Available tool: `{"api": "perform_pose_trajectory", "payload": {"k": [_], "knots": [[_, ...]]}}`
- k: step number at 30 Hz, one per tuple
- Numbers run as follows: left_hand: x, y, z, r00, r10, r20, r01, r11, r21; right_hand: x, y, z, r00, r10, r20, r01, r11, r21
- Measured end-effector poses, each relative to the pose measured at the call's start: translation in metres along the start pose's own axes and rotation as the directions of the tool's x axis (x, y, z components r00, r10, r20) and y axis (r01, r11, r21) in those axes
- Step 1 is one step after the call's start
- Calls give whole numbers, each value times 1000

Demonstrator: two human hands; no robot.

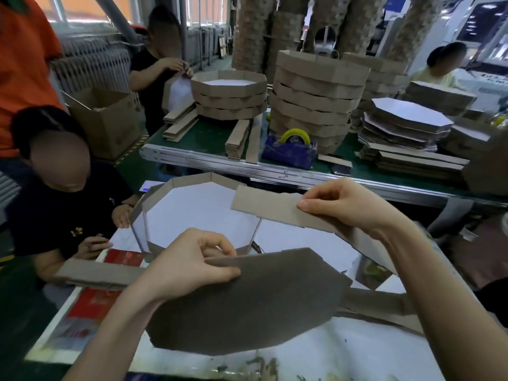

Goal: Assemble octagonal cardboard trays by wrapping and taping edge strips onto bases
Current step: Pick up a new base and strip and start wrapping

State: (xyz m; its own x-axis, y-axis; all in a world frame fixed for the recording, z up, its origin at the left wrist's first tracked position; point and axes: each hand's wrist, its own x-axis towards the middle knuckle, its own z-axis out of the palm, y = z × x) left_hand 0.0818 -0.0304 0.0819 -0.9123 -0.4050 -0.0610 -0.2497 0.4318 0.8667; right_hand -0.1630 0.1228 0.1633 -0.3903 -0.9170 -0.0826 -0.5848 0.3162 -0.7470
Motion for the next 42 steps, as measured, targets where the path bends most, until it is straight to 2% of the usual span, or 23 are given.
{"api": "perform_pose_trajectory", "payload": {"k": [4, 7, 13, 16, 22, 27, 31, 35, 42], "knots": [[-3, 7, 21, 995, -1, -100, -11, 993, -117, -10, 0, 10, 993, 10, 116, -8, 1000, -17], [0, 9, 33, 987, 48, -154, -67, 991, -119, -13, -1, 14, 990, 15, 142, -10, 999, -37], [-1, 1, 42, 965, 71, -253, -109, 984, -140, -31, 12, 9, 998, 5, 56, -12, 991, 137], [0, 1, 47, 948, 77, -310, -123, 984, -132, -41, 18, 1, 993, 14, 119, -37, 980, 197], [4, 2, 61, 962, 154, -226, -196, 964, -179, -52, 30, 0, 978, 55, 203, -91, 981, 173], [7, 5, 61, 962, 176, -209, -213, 962, -169, -61, 37, -2, 986, 35, 161, -79, 958, 276], [7, 7, 62, 964, 172, -204, -213, 956, -202, -60, 34, 1, 980, 47, 191, -89, 972, 219], [7, 7, 64, 965, 163, -204, -210, 949, -235, -56, 32, 5, 977, 69, 202, -118, 964, 238], [5, 6, 63, 966, 163, -199, -204, 957, -206, -49, 25, 8, 967, 79, 241, -136, 963, 231]]}}
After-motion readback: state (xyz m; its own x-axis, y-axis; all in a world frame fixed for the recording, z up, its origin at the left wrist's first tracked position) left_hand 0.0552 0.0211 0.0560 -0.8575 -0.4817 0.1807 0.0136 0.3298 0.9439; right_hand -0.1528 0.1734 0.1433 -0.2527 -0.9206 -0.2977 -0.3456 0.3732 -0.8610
